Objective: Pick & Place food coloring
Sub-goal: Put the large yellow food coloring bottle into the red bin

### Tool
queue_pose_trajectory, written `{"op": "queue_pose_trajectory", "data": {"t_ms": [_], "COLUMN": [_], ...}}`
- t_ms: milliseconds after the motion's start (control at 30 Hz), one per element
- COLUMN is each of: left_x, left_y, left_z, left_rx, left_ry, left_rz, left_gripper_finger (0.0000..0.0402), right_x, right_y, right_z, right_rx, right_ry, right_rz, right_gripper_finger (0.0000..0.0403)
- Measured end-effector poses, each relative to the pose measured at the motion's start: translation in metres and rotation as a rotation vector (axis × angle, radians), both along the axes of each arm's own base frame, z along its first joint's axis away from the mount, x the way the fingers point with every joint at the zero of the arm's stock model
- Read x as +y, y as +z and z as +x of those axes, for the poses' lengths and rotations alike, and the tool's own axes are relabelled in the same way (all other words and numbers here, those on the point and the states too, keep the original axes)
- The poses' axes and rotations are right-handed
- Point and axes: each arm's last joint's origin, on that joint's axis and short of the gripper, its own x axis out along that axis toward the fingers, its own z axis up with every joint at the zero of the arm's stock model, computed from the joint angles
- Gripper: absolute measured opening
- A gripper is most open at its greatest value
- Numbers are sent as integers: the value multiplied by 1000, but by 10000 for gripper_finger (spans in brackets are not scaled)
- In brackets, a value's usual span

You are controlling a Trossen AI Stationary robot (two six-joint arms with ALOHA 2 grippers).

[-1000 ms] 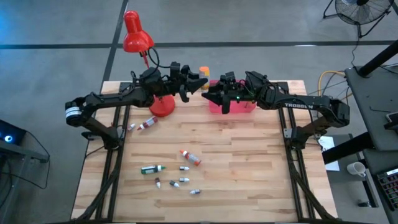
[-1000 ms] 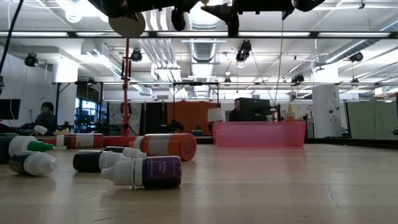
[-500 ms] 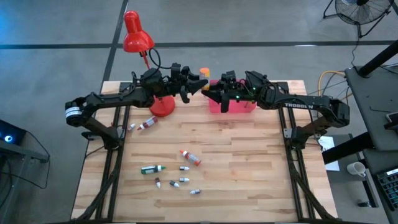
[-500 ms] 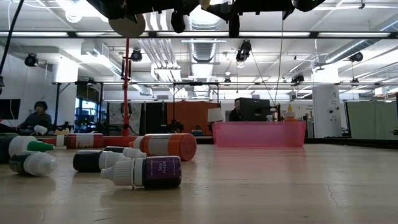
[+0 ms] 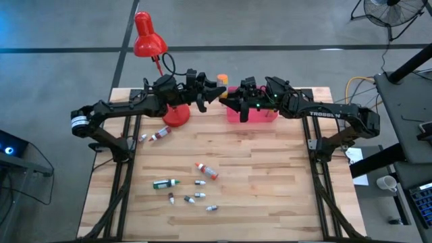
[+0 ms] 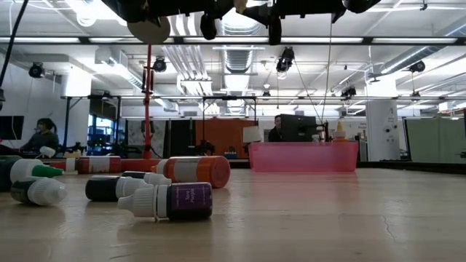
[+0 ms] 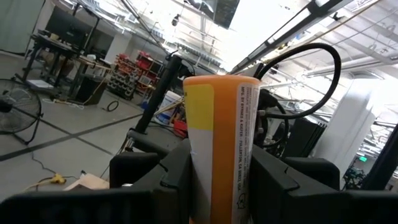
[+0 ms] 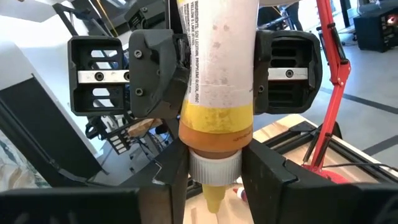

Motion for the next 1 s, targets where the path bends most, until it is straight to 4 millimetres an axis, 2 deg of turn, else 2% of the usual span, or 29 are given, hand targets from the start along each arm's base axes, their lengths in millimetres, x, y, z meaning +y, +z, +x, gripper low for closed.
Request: {"op": "queue_pose_trajectory", "data": {"t_ms": [267,600,767,1000], "left_x": [-1,-1,-1,-7], "left_y": [-1,-9,-21,-49], "left_z": [1,2,1,-7], "left_rx": [10,100,253,582], "left_ry": [4,58,72,39], "left_rz": [-17,-52,-95,-188], "left_gripper_finger": [98,177,191,192], "right_x": [-3,-16,-27,-48], "right_y": [-1,-8,-17,-30], "right_z": [-1,-9,-17,-38], "right_rx": [10,105,212,393], "right_ry": [-10,-55,-99,-253], "right_rz": [4,16,49,130], "right_gripper_finger": [107,106,106,106]}}
